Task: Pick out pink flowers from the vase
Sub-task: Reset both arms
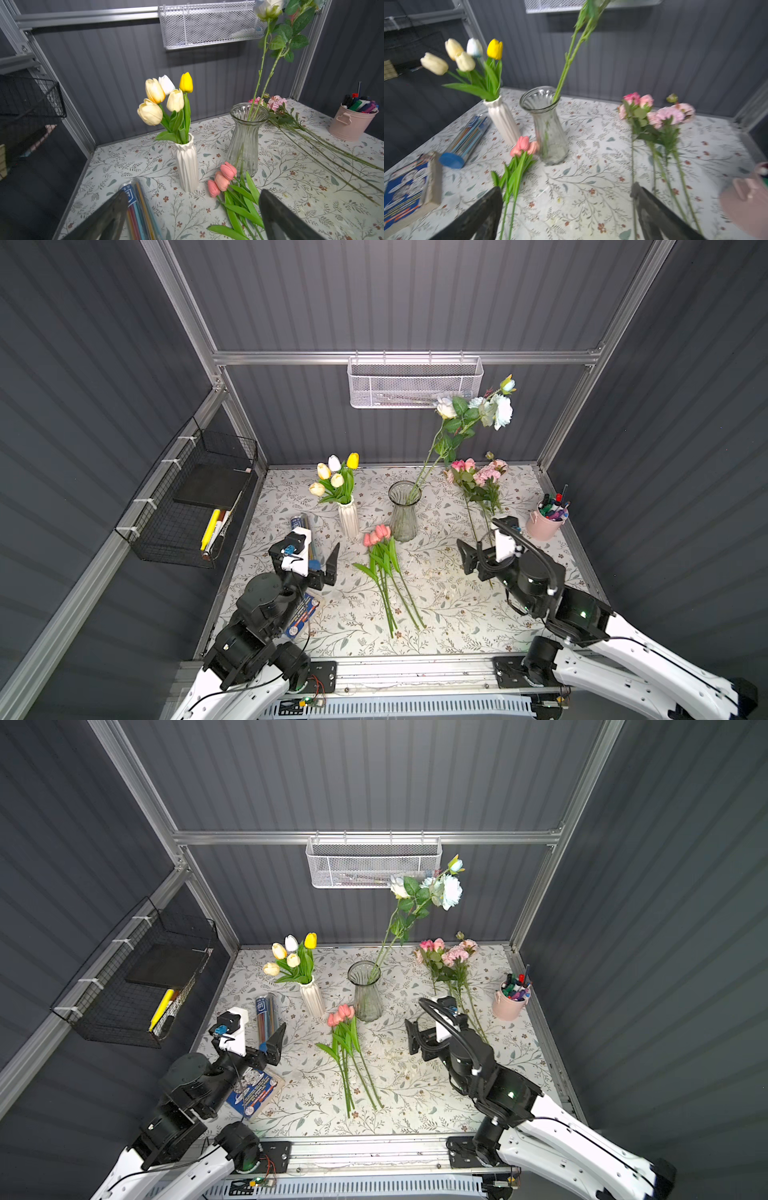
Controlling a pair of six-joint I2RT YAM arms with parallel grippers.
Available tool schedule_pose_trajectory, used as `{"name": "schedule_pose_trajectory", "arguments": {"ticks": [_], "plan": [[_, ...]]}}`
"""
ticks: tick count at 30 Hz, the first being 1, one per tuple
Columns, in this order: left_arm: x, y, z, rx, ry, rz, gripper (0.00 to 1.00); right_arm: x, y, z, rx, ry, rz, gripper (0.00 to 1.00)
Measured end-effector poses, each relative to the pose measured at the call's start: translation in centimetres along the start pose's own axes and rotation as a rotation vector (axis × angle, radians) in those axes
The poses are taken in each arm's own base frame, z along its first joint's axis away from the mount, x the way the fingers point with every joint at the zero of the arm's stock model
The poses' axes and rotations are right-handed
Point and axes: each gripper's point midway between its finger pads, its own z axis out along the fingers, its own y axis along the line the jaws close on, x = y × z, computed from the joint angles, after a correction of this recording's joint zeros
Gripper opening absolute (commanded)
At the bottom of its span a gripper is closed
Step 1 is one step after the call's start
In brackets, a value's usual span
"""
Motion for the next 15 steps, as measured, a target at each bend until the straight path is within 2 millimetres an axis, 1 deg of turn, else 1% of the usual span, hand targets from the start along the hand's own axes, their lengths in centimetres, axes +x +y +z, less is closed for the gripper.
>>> {"name": "schedule_pose_trajectory", "arguments": {"ticks": [2,5,8,10,12,13,15], "plan": [[0.7,0.0,0.1,-0.007,-0.007,0.064,0.99,0.0,-1.7,-0.7,0.064,-0.045,-0.039,0.99],[3.2,-0.5,1.4,-0.019,0.003,0.167,0.99,0.9,-2.8,-0.7,0.121,-0.080,-0.158,0.99],[6.6,-0.6,3.8,-0.079,0.017,0.239,0.99,1.9,-3.3,0.6,0.170,-0.101,-0.267,0.99],[8.7,-0.5,6.1,-0.102,0.089,0.280,0.99,2.9,-4.7,1.7,0.237,-0.104,-0.304,0.99],[10.1,0.8,8.3,-0.154,0.142,0.271,0.99,3.8,-7.1,2.6,0.320,-0.086,-0.293,0.99],[11.2,1.8,9.3,-0.184,0.177,0.258,0.99,4.1,-8.7,2.9,0.369,-0.079,-0.272,0.99],[13.0,4.1,10.5,-0.251,0.230,0.217,0.99,4.5,-11.6,3.1,0.452,-0.077,-0.230,0.99]]}}
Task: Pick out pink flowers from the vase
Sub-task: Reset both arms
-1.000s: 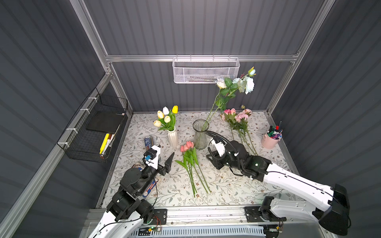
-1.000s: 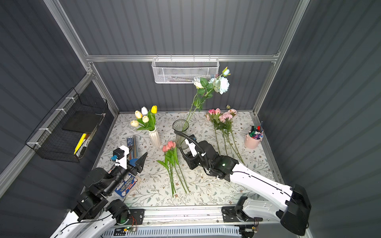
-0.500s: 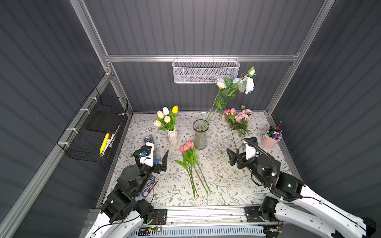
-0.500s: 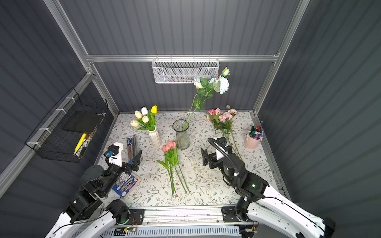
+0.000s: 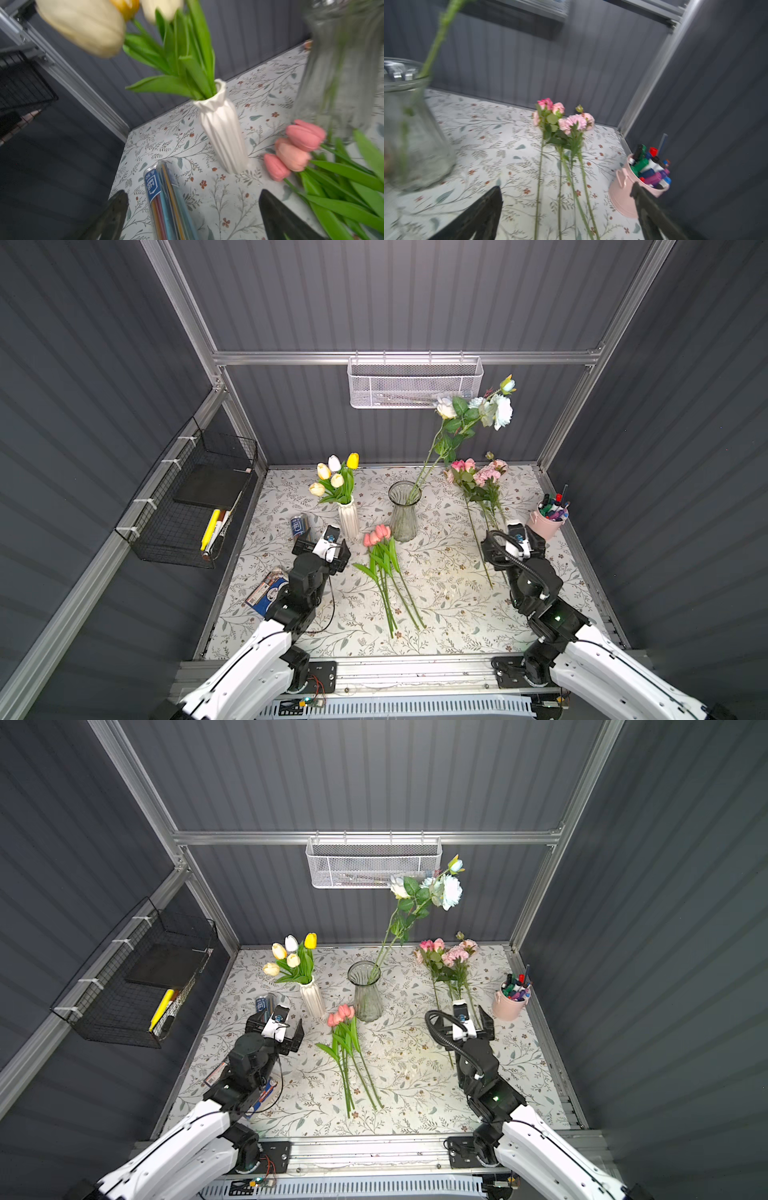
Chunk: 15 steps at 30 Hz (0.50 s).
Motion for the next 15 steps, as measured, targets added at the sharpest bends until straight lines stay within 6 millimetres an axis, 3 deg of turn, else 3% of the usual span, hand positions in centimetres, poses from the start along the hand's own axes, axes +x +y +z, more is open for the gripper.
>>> {"name": "schedule_pose_trajectory", "arguments": {"ticks": [5,10,15], "plan": [[4.9,4.3,3.4,-0.127,0.125,-0.159,1.00,2.5,-2.1,2.6,0.064,0.064,0.035,0.99],[7.3,3.9,4.9,-0.099,0.143,-0.219,0.99,7.5,-4.7,4.7,0.130,0.181,0.115,0.99],[9.0,2.4,6.5,-0.040,0.134,-0.253,0.99,12.9,-4.8,5.2,0.133,0.264,0.179,0.99]]}}
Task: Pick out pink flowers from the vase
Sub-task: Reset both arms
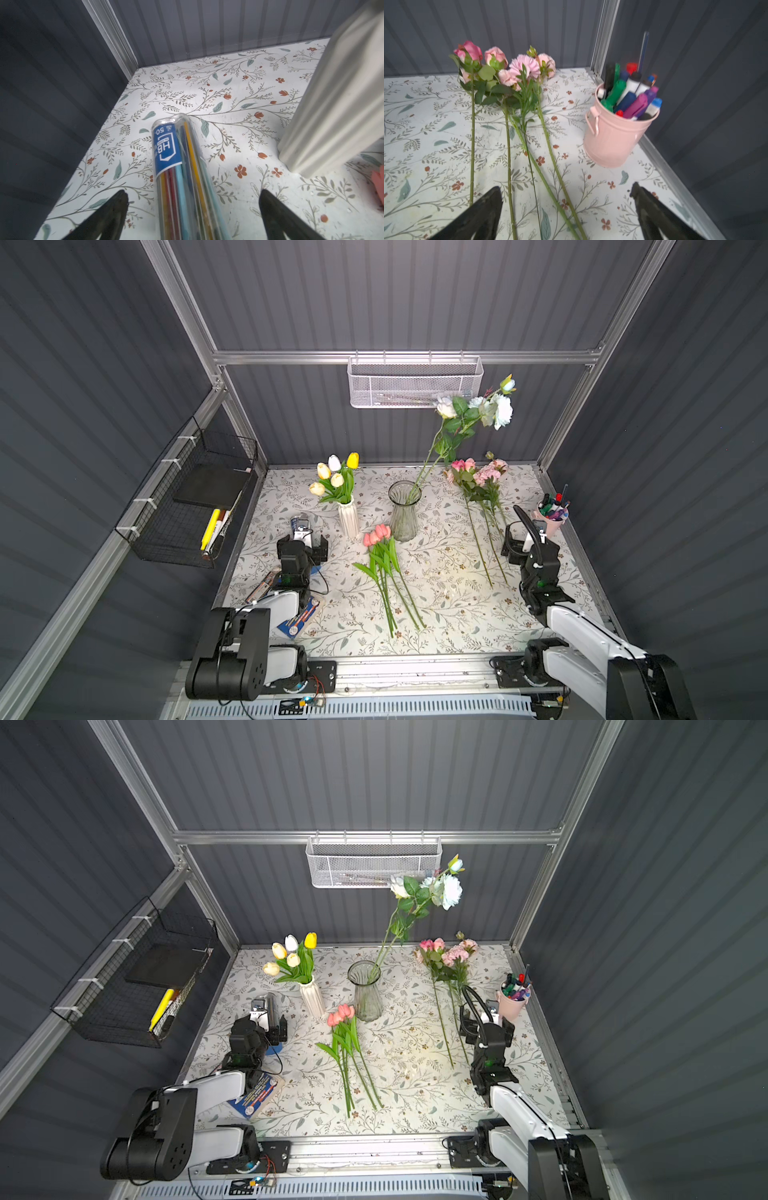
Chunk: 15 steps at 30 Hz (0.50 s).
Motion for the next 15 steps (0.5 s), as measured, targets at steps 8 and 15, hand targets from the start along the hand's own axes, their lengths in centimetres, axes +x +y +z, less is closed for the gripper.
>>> {"name": "schedule_pose_trajectory", "arguments": {"ticks": [8,15], "plan": [[0.3,-1.9,2.1,0.094,-0.094,-0.060,0.99,2.5,2.4,2.2,-0.109,-0.009,0.042,0.99],[-0.4,-2.6,2.2,0.132,-0.172,-0.063,0.99,2.8,3.9,3.5,-0.171,-0.057,0.039,0.99]]}}
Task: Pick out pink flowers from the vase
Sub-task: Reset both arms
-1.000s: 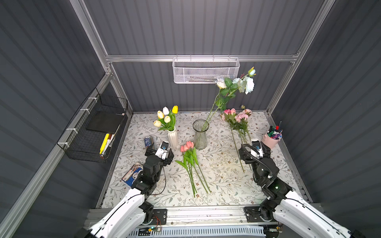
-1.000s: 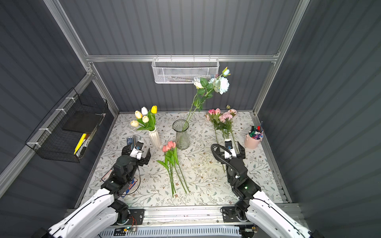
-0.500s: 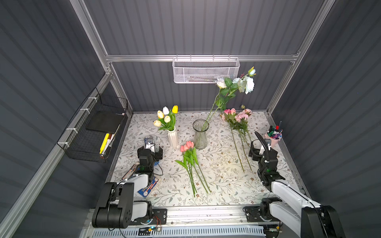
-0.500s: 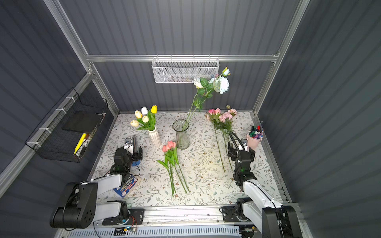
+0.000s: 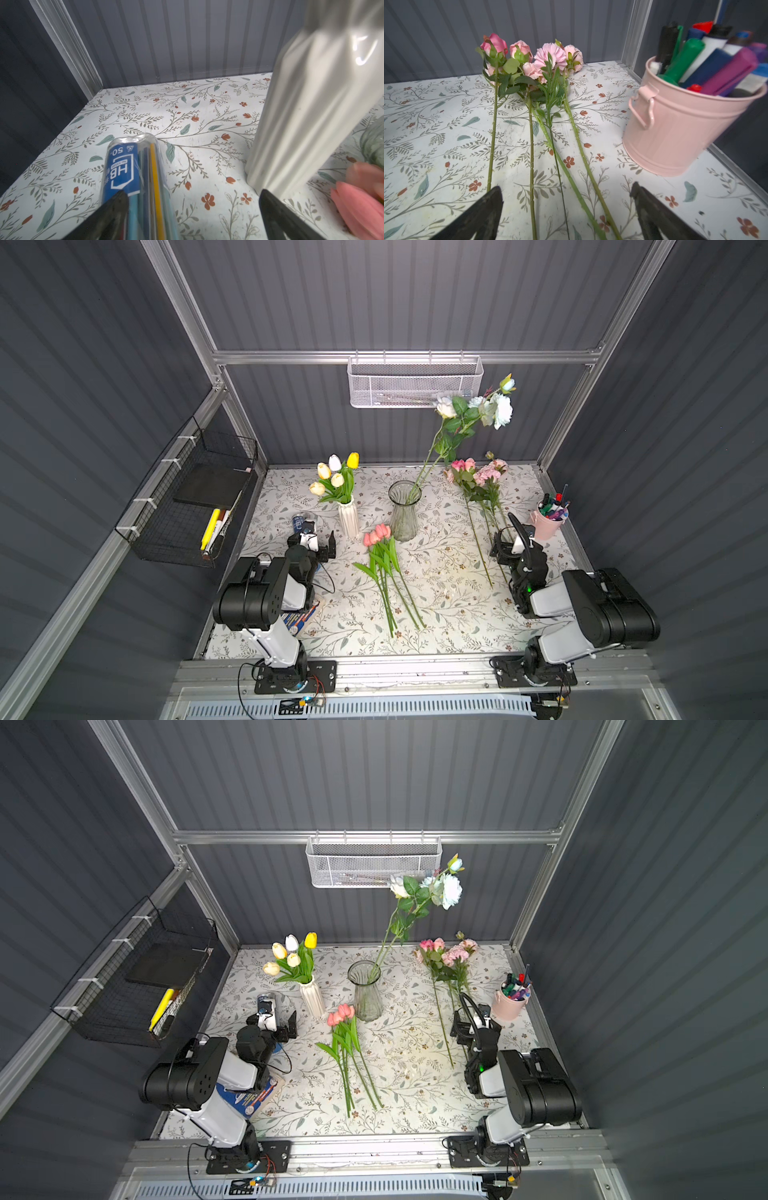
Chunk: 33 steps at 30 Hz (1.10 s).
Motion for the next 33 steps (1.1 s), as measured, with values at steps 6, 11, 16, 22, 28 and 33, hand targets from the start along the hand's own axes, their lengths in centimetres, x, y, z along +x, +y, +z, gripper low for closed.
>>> {"name": "schedule_pose_trajectory", "arguments": {"ticks": [6,11,16,22,28,33], "plan": [[-1.6,0.0,3.3,0.015,0.040,-0.003,0.99,-3.6,1.0,3.5,-0.029,0.002,-0.004,0.99],[-1.8,0.0,4.2,0.019,0.068,-0.005,0.99,-4.3,0.6,4.2,-0.027,0.013,0.003,0.99],[-0.6,-0.1,4.1,0.023,0.118,-0.007,0.99,-2.7,0.6,4.2,-0.034,0.077,0.000,0.99],[-0.5,-0.1,4.1,0.023,0.120,-0.007,1.00,-2.5,0.6,4.1,-0.039,0.086,0.005,0.99],[-0.5,-0.1,4.1,0.023,0.120,-0.007,0.99,-2.4,0.6,4.1,-0.040,0.091,0.005,0.99],[-0.5,-0.1,4.1,0.023,0.120,-0.007,0.99,-2.4,0.6,4.1,-0.041,0.091,0.005,0.99]]}}
